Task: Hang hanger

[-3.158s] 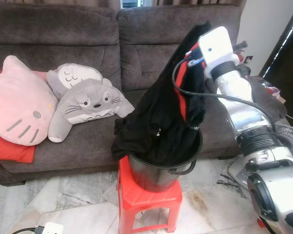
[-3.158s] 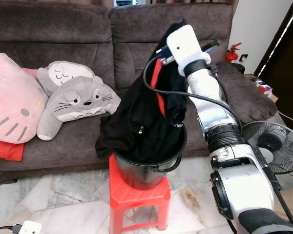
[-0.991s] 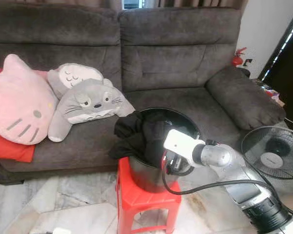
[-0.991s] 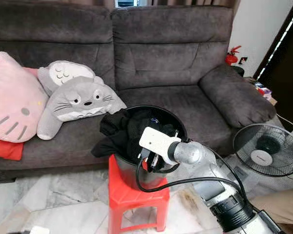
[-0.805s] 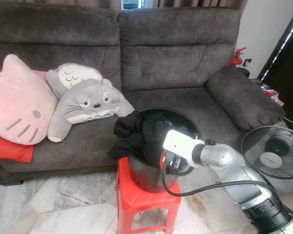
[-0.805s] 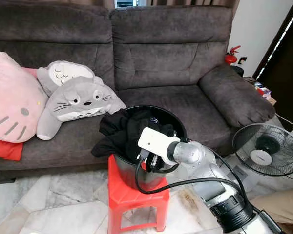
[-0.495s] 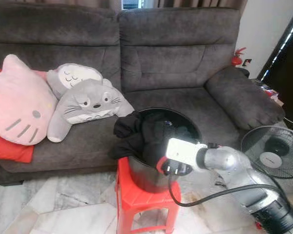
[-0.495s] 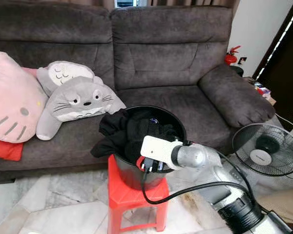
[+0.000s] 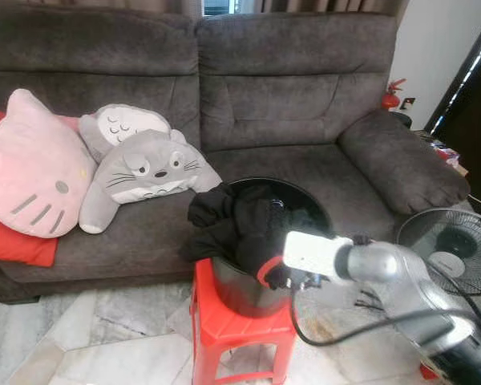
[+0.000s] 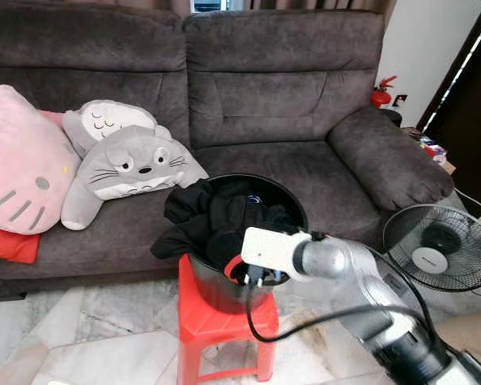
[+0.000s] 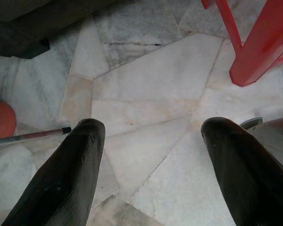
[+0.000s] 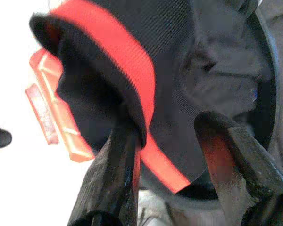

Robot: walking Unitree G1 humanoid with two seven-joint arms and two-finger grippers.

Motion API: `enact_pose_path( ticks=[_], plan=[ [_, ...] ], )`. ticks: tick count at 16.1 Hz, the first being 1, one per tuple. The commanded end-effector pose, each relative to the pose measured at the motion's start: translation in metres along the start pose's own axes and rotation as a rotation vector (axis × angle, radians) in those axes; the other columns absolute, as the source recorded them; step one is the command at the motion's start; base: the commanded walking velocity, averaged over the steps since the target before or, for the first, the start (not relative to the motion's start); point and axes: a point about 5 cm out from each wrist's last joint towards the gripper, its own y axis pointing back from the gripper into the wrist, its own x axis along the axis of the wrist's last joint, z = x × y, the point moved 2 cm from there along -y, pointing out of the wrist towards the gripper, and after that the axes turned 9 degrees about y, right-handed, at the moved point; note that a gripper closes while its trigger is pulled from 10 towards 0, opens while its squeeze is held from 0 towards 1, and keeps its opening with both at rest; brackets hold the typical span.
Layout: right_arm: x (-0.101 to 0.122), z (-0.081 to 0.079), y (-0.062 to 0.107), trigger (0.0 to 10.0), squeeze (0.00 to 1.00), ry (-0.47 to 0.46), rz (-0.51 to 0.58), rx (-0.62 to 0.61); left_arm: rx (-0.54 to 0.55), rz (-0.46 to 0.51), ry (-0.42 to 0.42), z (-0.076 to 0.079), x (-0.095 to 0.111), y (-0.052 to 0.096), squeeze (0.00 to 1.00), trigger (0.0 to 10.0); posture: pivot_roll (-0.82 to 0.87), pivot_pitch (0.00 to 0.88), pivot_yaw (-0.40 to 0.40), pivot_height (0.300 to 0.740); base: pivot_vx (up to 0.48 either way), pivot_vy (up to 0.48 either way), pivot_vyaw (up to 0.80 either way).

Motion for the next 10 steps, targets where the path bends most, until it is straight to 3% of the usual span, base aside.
enact_pose_path(
  ticks=[1,6,10],
  plan=[
    [-0.002,0.000,0.005,10.0,0.00,0.006,-0.015,-0.015,-0.025,-0.015,-0.011,0.004,-0.003,0.001,0.00,10.0,-0.02,0.000,-0.069,0.740,0.000,0.000,0.00],
    [-0.026,-0.001,0.014,10.0,0.00,-0.094,-0.133,-0.152,-0.028,-0.019,-0.010,0.004,-0.003,0.001,0.00,10.0,-0.02,0.000,-0.071,0.740,0.000,0.000,0.00],
    [-0.052,0.018,0.036,10.0,0.00,-0.177,-0.270,-0.497,-0.034,-0.016,-0.010,0.005,-0.002,0.000,0.00,10.0,-0.03,0.000,-0.073,0.740,0.000,0.000,0.00]
  ],
)
